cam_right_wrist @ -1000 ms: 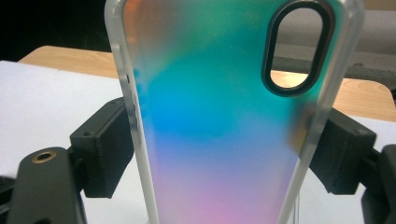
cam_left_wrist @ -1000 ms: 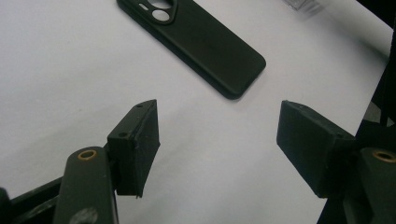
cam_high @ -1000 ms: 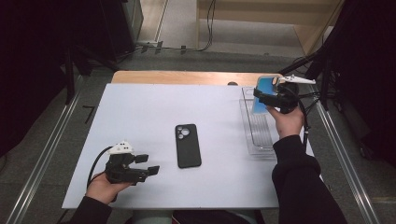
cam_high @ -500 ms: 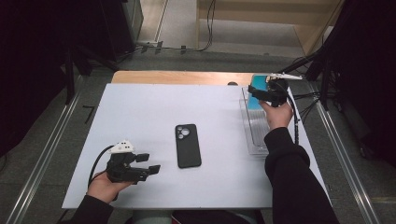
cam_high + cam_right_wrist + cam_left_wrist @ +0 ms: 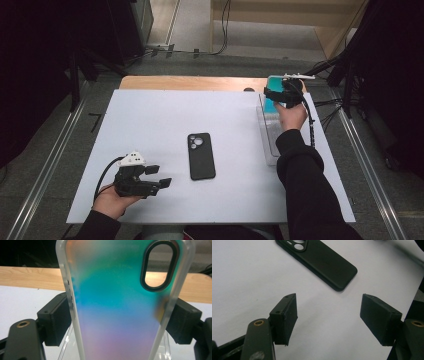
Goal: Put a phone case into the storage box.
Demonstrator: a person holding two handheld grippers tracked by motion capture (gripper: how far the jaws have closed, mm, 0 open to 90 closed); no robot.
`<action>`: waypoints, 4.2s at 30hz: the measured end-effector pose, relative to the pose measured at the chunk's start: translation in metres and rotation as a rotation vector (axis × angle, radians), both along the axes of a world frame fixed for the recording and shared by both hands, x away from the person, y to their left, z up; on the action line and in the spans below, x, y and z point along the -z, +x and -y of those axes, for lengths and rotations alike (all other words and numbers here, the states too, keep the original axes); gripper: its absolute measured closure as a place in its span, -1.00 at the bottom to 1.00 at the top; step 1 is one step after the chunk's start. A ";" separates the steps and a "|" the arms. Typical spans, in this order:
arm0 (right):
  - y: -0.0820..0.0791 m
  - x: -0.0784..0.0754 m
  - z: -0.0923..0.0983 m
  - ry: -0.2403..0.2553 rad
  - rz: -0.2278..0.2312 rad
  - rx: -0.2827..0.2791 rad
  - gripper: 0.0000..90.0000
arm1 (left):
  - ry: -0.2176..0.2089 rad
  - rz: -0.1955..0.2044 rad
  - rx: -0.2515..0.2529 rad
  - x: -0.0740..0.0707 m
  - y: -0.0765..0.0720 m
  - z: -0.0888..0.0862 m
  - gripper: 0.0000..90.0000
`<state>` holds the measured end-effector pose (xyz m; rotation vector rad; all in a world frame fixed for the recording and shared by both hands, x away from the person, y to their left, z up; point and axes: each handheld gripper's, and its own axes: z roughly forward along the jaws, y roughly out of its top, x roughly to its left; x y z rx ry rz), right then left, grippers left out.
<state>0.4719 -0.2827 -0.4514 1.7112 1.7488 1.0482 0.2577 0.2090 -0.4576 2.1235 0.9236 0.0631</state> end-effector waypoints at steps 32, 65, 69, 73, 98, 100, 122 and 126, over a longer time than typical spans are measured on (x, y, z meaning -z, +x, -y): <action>0.008 0.011 -0.004 -0.024 -0.002 -0.002 -0.80 | -0.008 0.007 -0.039 -0.001 -0.001 0.002 -0.32; -0.068 -0.032 -0.013 0.083 -0.057 -0.271 -0.92 | -0.069 -0.047 -0.055 -0.006 0.015 -0.003 -0.33; -0.078 -0.036 -0.019 0.099 -0.067 -0.318 -0.88 | -0.080 -0.066 -0.056 -0.004 0.020 -0.003 -0.33; -0.090 -0.040 -0.026 0.100 -0.076 -0.354 -0.88 | -0.076 -0.065 -0.043 -0.005 0.021 -0.001 -0.33; -0.161 -0.038 -0.053 0.127 -0.077 -0.487 -0.88 | -0.069 -0.050 -0.016 -0.006 0.024 -0.003 -0.41; -0.164 -0.038 -0.056 0.144 -0.082 -0.502 -0.88 | -0.074 -0.047 -0.016 -0.005 0.024 -0.004 -0.41; -0.233 -0.004 -0.042 0.095 -0.099 -0.737 -0.67 | -0.102 -0.057 0.055 -0.008 0.020 0.001 -0.41; -0.238 0.002 -0.040 0.091 -0.109 -0.743 -0.62 | -0.106 -0.055 0.054 -0.009 0.017 0.001 -0.41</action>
